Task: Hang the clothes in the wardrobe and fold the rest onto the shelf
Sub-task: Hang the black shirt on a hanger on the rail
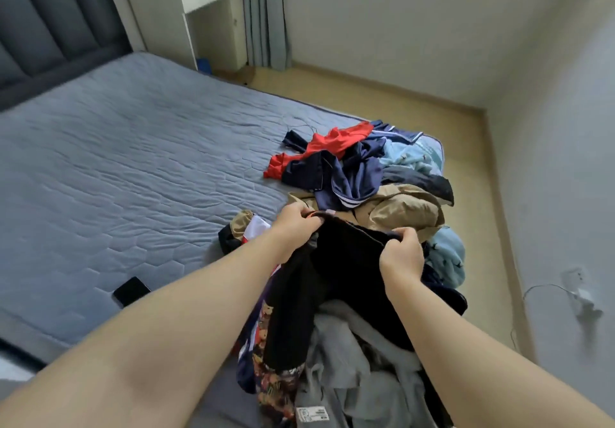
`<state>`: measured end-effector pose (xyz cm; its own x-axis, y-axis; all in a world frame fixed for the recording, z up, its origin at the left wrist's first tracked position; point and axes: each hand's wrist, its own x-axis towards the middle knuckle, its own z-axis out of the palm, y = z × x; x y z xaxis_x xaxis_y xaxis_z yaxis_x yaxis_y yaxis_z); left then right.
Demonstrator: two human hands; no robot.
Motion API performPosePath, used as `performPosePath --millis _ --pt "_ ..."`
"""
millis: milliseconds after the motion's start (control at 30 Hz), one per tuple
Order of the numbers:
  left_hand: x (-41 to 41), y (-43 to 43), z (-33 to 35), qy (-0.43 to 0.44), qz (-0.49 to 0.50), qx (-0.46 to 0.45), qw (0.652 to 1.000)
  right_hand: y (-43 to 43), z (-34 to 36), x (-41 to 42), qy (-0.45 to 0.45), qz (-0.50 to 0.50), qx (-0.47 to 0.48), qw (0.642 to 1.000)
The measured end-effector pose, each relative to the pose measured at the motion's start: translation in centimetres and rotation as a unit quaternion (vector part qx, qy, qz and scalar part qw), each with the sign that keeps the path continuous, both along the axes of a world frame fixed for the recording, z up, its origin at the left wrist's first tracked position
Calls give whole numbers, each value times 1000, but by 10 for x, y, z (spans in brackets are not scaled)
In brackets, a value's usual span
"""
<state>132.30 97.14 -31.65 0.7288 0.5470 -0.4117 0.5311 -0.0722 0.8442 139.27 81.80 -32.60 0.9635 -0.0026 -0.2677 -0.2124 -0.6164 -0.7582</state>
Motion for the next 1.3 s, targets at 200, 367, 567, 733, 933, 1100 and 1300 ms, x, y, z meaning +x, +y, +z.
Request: performPosePath --millis 200,367,567,733,933,1100,1300 --pt "-5 31 123 -96 10 114 989 31 117 9 -129 21 87 988" --pt "-24 51 217 -176 49 216 959 55 207 0 -222 54 181 957" --pt "-70 64 324 -293 111 281 907 76 302 -32 -307 123 312 891" --pt "-130 66 384 -293 101 348 885 87 356 -65 -320 151 384 853" --pt "-198 64 393 -224 111 347 904 97 365 -103 -283 304 378 828" --pt "-271 60 377 -157 190 331 911 121 354 -153 -202 392 403 802" --pt "-396 45 355 -106 331 315 883 154 333 -260 -79 542 369 751"
